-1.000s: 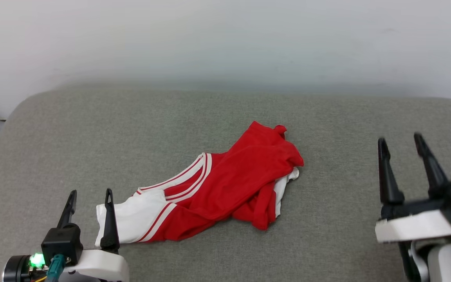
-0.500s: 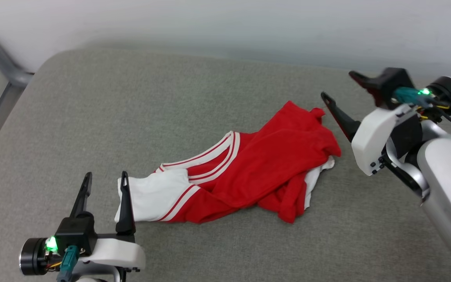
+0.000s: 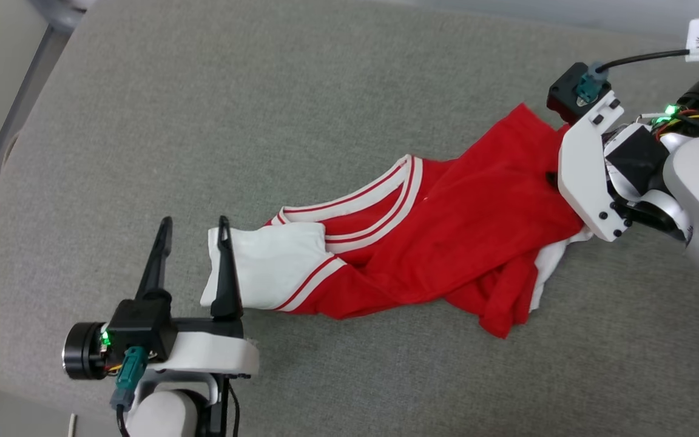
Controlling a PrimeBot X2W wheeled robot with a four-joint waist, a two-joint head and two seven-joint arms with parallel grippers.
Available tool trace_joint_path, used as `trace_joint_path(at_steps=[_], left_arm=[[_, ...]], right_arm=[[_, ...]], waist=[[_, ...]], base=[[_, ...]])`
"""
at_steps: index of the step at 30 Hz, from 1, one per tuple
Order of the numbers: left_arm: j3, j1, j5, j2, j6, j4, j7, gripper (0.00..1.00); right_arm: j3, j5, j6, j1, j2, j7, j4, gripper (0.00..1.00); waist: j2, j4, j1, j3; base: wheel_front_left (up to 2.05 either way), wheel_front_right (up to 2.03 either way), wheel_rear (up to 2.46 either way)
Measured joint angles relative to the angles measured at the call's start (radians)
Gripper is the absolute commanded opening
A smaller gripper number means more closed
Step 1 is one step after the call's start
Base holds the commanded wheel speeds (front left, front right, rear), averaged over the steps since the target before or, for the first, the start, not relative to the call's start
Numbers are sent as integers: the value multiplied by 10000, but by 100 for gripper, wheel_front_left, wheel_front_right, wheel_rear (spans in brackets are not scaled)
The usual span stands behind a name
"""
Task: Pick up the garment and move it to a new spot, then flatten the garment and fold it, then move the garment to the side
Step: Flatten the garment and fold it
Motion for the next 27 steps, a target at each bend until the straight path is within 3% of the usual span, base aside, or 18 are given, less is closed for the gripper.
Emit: trace_joint_path(at_steps=[8,12,13,14,19,27], left_arm=[[408,-324,481,-667,-506,-13,0,100],[662,-403,686,-878,-717,-6,0,100],[709,-412,731,-905,-744,6,0,100],[761,-417,755,-930,-790,12,0,100],[1026,-365,934,-1014,-905,119,0,100],[1329,138,1243,-1041,-1120,247,0,100]], right_arm=[[1452,637,-6,-604,6,552,1078,100],[1887,1035,2,-895,-163,98,1279,100],[1979,1072,2,-948,-174,-88,1306,65],[2056,1101,6,-1000,-161,-357,1335,0],[2033,1151,4,-1342,351,-2061,1843,0],[1774,1444,2,-1829,514,-4138,2240,0]], waist=[[0,433,-2,855],[0,540,-5,1095],[1,536,-5,1097],[1,519,-5,1084],[0,353,0,837],[0,7,-1,-94]], base=[[0,0,0],[0,0,0],[0,0,0],[0,0,0],[0,0,0],[0,0,0]])
